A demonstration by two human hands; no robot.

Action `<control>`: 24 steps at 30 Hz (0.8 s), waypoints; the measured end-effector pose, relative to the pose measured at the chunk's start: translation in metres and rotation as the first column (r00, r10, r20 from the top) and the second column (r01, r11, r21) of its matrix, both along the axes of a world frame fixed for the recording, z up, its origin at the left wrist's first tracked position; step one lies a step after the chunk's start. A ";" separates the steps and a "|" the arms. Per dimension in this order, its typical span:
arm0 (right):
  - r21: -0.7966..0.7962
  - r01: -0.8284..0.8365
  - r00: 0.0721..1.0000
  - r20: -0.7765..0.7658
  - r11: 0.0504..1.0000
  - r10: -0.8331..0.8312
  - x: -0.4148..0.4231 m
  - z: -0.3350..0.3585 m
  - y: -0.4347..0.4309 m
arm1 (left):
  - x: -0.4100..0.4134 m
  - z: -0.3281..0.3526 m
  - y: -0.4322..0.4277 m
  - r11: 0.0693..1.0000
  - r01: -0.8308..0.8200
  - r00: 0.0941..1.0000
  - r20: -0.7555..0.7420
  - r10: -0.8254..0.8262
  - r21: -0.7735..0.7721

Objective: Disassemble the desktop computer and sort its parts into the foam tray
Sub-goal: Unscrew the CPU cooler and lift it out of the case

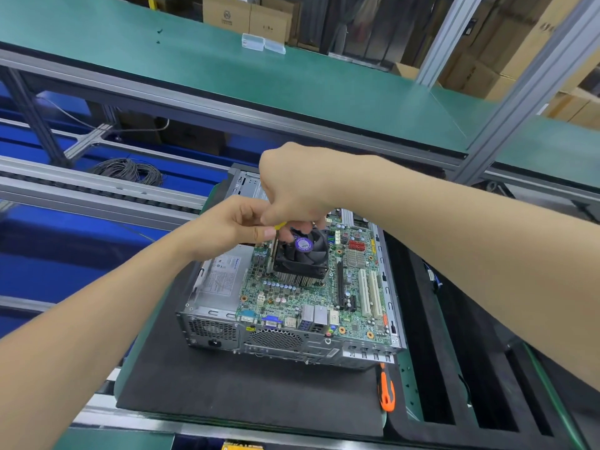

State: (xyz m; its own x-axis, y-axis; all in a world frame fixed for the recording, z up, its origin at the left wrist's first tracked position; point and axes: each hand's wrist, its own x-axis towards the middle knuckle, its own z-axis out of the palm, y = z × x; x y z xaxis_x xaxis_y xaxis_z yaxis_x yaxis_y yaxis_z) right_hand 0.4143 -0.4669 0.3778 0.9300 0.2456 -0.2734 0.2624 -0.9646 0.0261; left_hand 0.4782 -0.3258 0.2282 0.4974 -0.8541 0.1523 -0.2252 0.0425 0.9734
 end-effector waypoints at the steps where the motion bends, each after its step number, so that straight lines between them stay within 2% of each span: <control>1: 0.001 0.009 1.000 -0.010 1.000 -0.009 0.001 -0.001 0.001 | 0.001 0.002 0.000 1.000 0.026 1.000 0.004 -0.026 -0.009; 3: -0.011 0.010 1.000 -0.017 1.000 -0.011 0.004 -0.002 0.001 | 0.002 0.003 0.000 0.998 0.065 0.997 0.026 -0.066 0.021; 6: -0.072 -0.072 0.997 -0.046 0.995 0.069 0.007 -0.002 -0.001 | 0.003 0.001 0.000 0.996 0.075 0.994 0.070 -0.078 0.053; 9: -0.057 -0.179 0.983 -0.051 0.982 0.176 0.009 0.002 -0.007 | -0.002 -0.002 -0.002 1.000 -0.012 0.994 0.109 0.009 0.025; 11: -0.053 -0.268 0.963 -0.034 0.962 0.267 0.009 0.005 -0.008 | -0.004 -0.009 -0.004 0.996 -0.084 0.993 0.085 0.084 -0.009; 14: -0.095 -0.422 0.906 -0.023 0.902 0.422 0.009 0.006 -0.007 | -0.008 -0.017 -0.006 0.986 -0.158 0.987 0.035 0.160 -0.051; 17: -0.166 -0.513 0.856 -0.018 0.842 0.517 0.009 0.006 -0.006 | -0.010 -0.018 -0.006 0.980 -0.185 0.980 0.063 0.190 -0.073; 19: -0.171 -0.474 0.879 -0.044 0.864 0.474 0.008 0.012 -0.009 | -0.012 -0.014 -0.007 0.985 -0.170 0.980 0.101 0.173 -0.037; 20: -0.147 -0.403 0.915 -0.043 0.903 0.401 0.007 0.017 -0.009 | -0.010 -0.013 -0.007 0.987 -0.163 0.979 0.126 0.163 -0.010; 22: -0.072 -0.159 0.987 -0.018 0.985 0.158 0.007 0.024 -0.011 | -0.010 -0.006 -0.009 0.991 -0.134 0.978 0.164 0.128 0.026; 24: -0.094 0.017 1.000 -0.012 0.995 -0.018 0.006 0.023 -0.009 | -0.007 0.003 -0.006 0.995 -0.061 0.990 0.133 0.050 0.078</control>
State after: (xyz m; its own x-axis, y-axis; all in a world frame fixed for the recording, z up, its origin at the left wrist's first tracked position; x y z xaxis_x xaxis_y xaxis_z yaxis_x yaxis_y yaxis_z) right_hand 0.4200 -0.4760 0.4003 0.9302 0.2019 -0.3066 0.2462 -0.9626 0.1130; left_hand 0.4709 -0.3315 0.2317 0.5246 -0.8380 0.1501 -0.3506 -0.0520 0.9351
